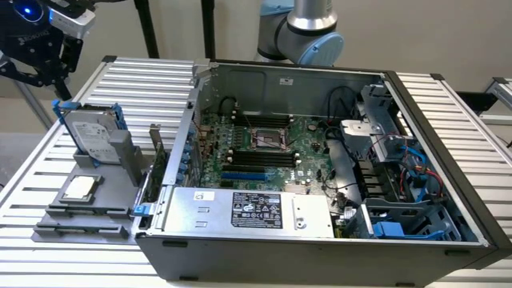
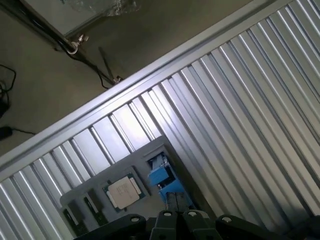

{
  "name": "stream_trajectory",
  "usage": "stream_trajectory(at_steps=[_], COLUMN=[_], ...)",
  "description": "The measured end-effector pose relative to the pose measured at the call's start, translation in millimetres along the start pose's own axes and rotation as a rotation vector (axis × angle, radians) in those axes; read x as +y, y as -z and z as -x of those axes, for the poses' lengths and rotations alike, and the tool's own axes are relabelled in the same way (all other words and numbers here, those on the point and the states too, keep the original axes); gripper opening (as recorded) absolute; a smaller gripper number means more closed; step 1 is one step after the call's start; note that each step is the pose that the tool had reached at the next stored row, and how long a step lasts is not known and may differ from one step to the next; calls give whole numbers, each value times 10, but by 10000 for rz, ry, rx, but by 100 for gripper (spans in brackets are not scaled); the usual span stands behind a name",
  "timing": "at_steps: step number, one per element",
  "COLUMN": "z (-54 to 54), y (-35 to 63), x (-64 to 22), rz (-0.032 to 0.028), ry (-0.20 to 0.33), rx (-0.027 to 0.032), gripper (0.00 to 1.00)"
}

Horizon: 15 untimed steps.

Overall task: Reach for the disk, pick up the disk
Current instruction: 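Pick up the disk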

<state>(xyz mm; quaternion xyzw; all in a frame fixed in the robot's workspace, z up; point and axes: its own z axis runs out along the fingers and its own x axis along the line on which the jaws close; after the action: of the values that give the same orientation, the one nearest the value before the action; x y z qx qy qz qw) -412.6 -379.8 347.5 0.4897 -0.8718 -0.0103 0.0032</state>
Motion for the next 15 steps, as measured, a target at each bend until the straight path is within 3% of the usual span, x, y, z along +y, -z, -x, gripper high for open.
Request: stream_trajectory(at_steps=[15], z=[0], y=[0], x=[0], rz=[0], ry=[139], rx=[3], gripper=[11])
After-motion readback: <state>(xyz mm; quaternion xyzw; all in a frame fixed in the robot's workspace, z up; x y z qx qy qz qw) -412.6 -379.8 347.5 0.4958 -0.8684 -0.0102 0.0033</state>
